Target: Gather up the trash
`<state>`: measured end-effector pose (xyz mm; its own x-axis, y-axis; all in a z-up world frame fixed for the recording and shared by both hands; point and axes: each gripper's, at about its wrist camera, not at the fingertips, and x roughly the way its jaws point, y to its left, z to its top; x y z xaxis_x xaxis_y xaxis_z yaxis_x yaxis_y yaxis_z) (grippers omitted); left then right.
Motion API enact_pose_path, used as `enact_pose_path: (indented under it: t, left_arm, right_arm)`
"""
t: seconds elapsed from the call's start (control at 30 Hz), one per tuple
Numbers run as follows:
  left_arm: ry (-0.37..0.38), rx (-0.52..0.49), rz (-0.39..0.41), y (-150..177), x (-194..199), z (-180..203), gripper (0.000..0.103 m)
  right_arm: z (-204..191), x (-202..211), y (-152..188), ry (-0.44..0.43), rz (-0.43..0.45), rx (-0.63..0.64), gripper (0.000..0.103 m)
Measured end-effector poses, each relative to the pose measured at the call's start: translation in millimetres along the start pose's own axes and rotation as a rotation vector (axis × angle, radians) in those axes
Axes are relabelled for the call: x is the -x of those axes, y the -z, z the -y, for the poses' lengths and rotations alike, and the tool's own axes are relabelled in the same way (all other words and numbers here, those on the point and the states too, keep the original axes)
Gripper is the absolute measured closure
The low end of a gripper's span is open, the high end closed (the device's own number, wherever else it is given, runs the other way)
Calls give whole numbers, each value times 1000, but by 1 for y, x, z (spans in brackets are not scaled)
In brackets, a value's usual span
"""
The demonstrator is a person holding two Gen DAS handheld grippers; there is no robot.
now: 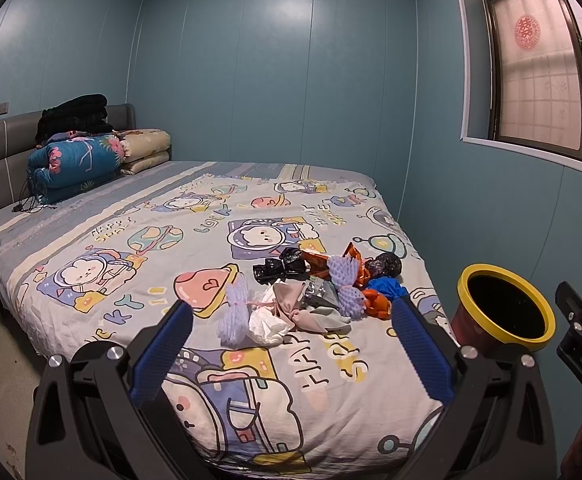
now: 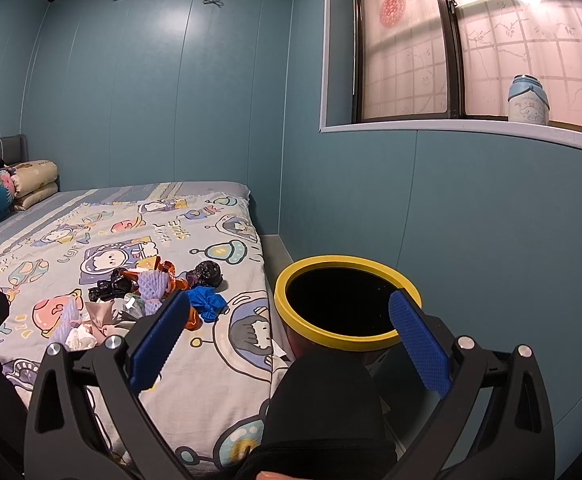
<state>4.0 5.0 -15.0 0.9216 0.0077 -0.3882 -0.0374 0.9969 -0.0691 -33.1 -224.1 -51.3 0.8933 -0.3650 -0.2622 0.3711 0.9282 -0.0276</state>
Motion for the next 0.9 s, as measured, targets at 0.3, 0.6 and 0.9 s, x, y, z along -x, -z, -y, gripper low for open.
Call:
enact_pose_path:
  t: [0.3,0.6,0.9]
  left_arm:
    - [-1,1,-6,-1,-1,0,7]
    - [-2,1,-5,-2,-1,1,7]
    - [-1,5,-5,-4,-1,1,7]
  right_arm:
    - [0,0,0,0,-1,0,8]
    - [0,-1,-1,0,0,1,8]
    - [0,-1,-1,0,-1,2,8]
